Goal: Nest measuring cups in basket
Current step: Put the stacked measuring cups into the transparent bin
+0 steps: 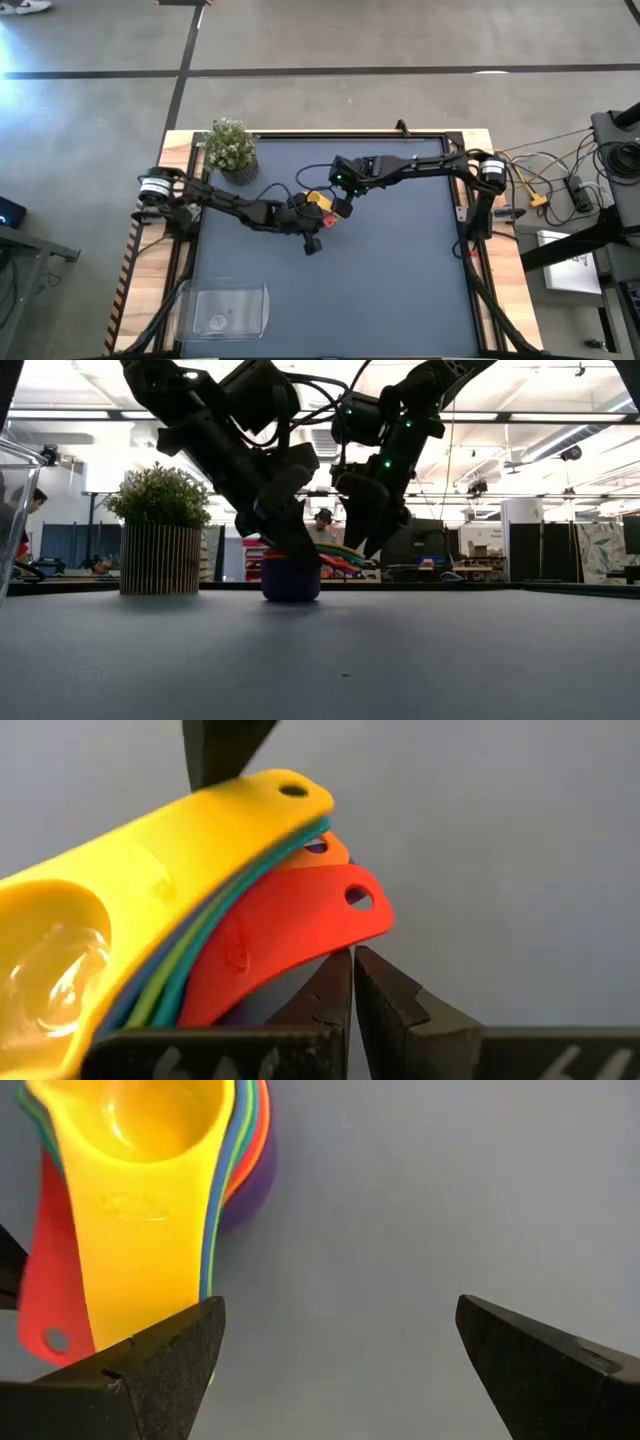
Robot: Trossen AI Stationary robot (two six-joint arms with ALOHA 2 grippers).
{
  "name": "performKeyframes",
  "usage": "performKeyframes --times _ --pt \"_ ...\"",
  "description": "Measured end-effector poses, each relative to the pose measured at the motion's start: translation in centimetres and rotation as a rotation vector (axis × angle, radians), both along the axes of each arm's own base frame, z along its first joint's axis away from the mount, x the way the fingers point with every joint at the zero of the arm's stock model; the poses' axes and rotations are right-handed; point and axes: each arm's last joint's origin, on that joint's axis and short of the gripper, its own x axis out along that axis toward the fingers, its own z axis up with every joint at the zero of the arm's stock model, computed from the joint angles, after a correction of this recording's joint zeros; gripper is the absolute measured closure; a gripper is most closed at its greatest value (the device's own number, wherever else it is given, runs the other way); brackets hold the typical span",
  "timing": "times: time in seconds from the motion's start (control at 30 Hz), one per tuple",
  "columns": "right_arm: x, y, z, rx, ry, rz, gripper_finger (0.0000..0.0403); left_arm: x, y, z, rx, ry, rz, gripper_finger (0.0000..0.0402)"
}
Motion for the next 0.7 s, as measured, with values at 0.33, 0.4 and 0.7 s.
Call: performKeyframes --times 0.33,0.4,0.7 --pt "0.2 0.3 0.1 0.006 -0.014 -0.004 0.0017 0.3 0.5 0.2 0.009 -0.032 0.023 0.0402" --pt "0.2 0.3 0.1 0.011 -0.015 -0.001 0.0017 0.4 0.6 0.4 0.011 -0.049 0.03 0.0402" --pt "0.2 0.4 0.1 0.037 -0.022 0.006 0.0017 0.5 1.3 0.6 0.015 -0.076 0.053 0.0402"
